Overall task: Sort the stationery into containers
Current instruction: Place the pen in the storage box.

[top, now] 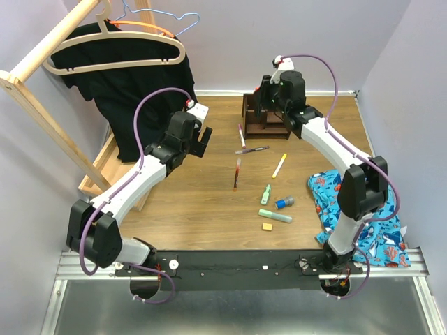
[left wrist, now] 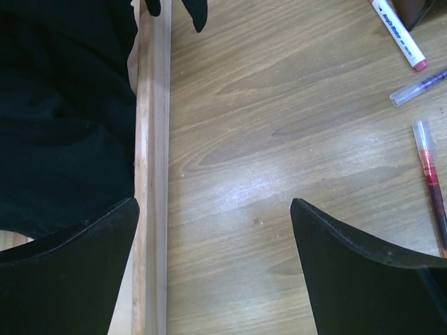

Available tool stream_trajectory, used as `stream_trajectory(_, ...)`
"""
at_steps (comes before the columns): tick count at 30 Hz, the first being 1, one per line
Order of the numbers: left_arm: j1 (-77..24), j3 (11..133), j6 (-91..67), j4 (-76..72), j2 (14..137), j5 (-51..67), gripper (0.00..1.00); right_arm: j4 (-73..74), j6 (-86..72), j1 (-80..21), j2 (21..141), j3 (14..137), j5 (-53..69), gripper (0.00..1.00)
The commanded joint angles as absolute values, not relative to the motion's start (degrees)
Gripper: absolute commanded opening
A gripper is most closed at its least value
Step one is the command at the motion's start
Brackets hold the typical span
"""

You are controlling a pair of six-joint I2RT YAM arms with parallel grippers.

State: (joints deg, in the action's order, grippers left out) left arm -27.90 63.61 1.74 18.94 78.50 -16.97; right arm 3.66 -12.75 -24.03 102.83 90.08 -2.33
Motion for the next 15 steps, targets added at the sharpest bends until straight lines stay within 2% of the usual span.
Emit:
stream_trajectory(1, -27.5, 66.1, 2.6, 18.1, 79.8, -15.8, 0.99, -15.2, -2.9, -24.3, 108.4, 93.4, -4.3, 0.01)
stream_trajectory(5, -27.4, 66.8, 2.5, 18.5, 81.0, -15.7, 0.99, -16.3, -0.5, -24.2, 112.9, 97.2, -5.7, 0.01)
stream_trajectory(15, -27.2, 67.0, 2.5, 18.9, 81.5, -15.9, 0.99, -24.6, 2.6, -24.2, 119.2, 96.8, -9.1, 0.01)
